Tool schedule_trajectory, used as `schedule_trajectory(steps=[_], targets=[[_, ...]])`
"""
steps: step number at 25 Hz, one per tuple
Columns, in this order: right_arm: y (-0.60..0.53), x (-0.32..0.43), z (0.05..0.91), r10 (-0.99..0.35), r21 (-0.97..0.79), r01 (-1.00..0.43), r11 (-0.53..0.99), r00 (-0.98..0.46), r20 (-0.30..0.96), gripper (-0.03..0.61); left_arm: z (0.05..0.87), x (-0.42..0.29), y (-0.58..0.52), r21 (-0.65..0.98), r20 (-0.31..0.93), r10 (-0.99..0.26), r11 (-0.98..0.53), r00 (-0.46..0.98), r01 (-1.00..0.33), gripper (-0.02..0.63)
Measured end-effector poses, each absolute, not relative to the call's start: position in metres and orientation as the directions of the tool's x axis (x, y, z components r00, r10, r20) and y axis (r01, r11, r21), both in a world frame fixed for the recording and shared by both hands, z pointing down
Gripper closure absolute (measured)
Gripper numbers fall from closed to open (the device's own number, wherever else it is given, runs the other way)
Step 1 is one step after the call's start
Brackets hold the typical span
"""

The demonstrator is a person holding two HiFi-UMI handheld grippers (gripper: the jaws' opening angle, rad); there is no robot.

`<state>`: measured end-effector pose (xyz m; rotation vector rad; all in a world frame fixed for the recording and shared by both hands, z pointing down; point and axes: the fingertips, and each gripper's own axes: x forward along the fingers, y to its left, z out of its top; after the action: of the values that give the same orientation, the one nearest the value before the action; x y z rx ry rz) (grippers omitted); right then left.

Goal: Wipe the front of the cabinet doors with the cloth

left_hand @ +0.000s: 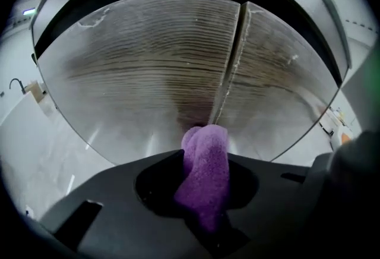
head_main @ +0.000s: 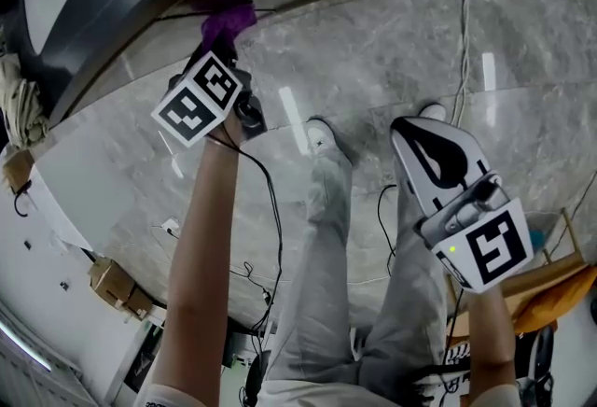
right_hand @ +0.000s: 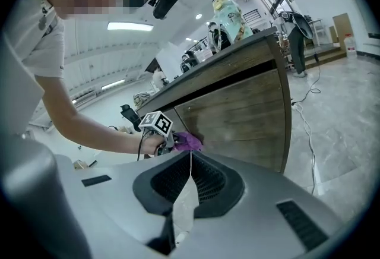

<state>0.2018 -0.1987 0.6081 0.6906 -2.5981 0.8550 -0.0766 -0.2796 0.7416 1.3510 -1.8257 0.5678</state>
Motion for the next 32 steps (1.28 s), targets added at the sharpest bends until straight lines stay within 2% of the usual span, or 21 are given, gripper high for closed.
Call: schedule_trajectory(steps=[5,13,20,23,26,32], targets=[[-0.207,0.225,0.606,-0.362,-0.465,-0.545,0.697,-0.828,0.428,0.551,0.752,-0.031,-0.271,0.073,0.816,-0.570,0.267,-0.096,-0.961,0.520],[-0.231,0.318,0.608,-0.416,-0.462,-0.611,0.643,-0.785,0.459,0.551,0.771,0.146,-0.318,0.150,0.813,-0.577,0.068,0.084,-0.986,0.521],[-0.240,0.407,0.630,-0.450,-0.441,-0.673,0.594,-0.733,0.511,0.551,0.787,0.251,-0.369,0.159,0.805,-0.566,-0.088,0.181,-0.983,0.522],[-0.241,0.428,0.640,-0.502,-0.451,-0.724,0.522,-0.688,0.523,0.551,0.798,0.270,-0.384,0.157,0.814,-0.543,-0.138,0.208,-0.978,0.520],[-0.235,0.440,0.649,-0.533,-0.453,-0.748,0.485,-0.663,0.526,0.551,0.810,0.270,-0.391,0.162,0.822,-0.533,-0.117,0.200,-0.980,0.520],[-0.233,0.417,0.658,-0.530,-0.451,-0.746,0.489,-0.665,0.525,0.551,0.824,0.217,-0.394,0.130,0.846,-0.509,-0.090,0.158,-0.987,0.522]])
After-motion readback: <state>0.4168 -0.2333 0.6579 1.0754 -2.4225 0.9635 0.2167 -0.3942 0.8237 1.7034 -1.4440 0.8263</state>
